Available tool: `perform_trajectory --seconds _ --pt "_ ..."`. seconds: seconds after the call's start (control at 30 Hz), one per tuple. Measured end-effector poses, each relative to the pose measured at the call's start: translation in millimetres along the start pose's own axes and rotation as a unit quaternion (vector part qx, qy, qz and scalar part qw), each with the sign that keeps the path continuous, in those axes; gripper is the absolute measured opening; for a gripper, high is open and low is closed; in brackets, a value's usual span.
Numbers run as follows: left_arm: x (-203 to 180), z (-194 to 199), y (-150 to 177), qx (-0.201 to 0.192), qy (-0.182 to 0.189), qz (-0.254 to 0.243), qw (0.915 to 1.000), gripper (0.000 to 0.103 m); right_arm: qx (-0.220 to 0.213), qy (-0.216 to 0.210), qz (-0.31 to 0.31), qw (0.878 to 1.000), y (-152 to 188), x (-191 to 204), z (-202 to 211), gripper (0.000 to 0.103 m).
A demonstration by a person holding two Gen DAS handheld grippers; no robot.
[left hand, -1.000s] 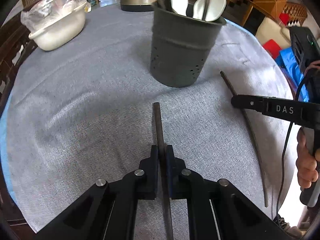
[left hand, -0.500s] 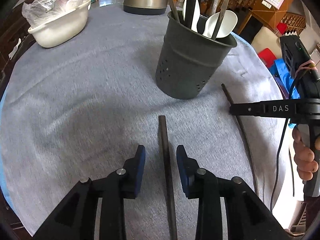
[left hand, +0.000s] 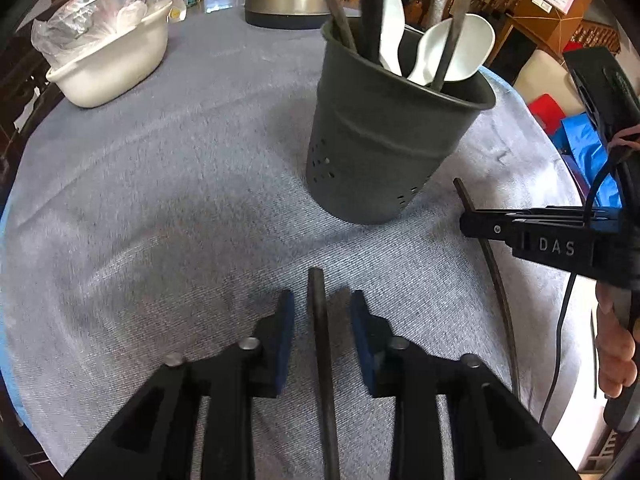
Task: Organize utensils
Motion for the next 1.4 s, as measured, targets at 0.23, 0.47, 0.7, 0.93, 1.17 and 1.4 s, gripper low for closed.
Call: perform_trajectory --seconds 0.23,0.47,0.7,0.93,1.17,1.4 --pt "-9 7 10 -0.025 -0.021 0.007 0.9995 0.008 -0.030 0.031 0.030 0.999 3 10 1 0.006" --pt "-22 50 27 -0.082 -0.058 0.004 0.9949 0.008 -0.071 -0.028 0.013 0.997 22 -3 23 0.006" --pt "-36 102 38 -0.141 -0.086 -0.001 0.9862 0.008 -0.123 -0.078 0.014 0.989 38 -3 60 0.006" --pt "-46 139 38 -0.188 -0.101 -0.005 0.9770 0.008 -0.177 -0.113 0.023 0.977 63 6 104 0.006" --pt "-48 169 42 -0.225 -0.108 -0.003 0.9684 0.008 -0.213 -0.127 0.040 0.968 84 17 141 0.006" --pt "-48 191 48 -0.249 -0.107 0.005 0.9626 0.008 -0.241 -0.127 0.054 0.961 94 30 164 0.006"
Point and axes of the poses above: each gripper's, at about its wrist camera, not at the fingertips, and z roughly against the way its jaws point, x to its left, y to its underside, the point moved 3 cm from there along -z, roughly the way its jaws point, and after that the axes turned 7 degrees about x, right-handed, at the moved point
